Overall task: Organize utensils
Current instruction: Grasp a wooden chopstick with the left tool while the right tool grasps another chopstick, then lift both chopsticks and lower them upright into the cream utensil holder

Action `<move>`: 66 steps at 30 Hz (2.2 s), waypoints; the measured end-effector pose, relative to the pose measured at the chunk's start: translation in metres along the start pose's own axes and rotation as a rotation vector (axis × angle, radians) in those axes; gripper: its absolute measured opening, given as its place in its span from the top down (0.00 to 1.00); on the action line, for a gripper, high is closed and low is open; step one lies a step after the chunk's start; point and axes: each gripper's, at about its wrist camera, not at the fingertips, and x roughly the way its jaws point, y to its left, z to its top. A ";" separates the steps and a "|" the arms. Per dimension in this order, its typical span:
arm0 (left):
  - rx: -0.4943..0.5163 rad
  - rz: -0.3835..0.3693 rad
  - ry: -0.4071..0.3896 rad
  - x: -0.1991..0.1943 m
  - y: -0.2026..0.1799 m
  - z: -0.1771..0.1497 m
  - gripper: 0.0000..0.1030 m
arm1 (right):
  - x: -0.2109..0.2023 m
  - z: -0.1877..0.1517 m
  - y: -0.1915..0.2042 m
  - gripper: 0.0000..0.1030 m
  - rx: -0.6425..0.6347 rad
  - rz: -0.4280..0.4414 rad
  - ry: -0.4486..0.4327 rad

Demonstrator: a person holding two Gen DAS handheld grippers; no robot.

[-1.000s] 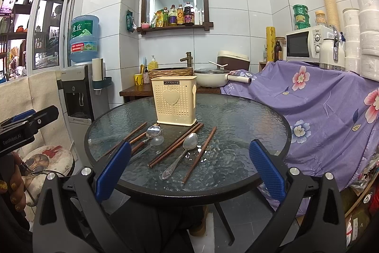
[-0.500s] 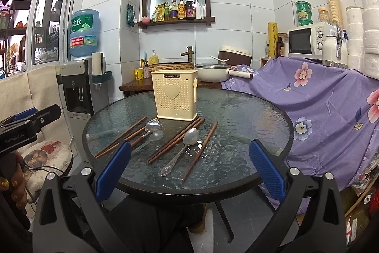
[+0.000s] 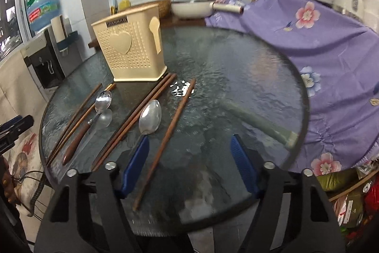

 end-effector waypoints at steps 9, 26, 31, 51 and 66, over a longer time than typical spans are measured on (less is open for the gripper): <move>0.044 -0.086 0.182 0.082 0.003 0.049 0.52 | 0.086 0.055 0.018 0.58 -0.057 -0.049 0.171; 0.099 -0.123 0.305 0.135 -0.015 0.064 0.67 | 0.149 0.079 0.020 0.76 -0.022 -0.099 0.310; 0.109 -0.117 0.348 0.152 -0.021 0.064 0.73 | 0.151 0.082 0.018 0.85 -0.014 -0.096 0.314; 0.140 -0.059 0.338 0.178 -0.024 0.085 0.93 | 0.180 0.108 -0.001 0.93 0.034 0.003 0.315; 0.070 -0.105 0.191 0.144 -0.023 0.110 0.93 | 0.155 0.125 -0.011 0.93 0.058 0.101 0.177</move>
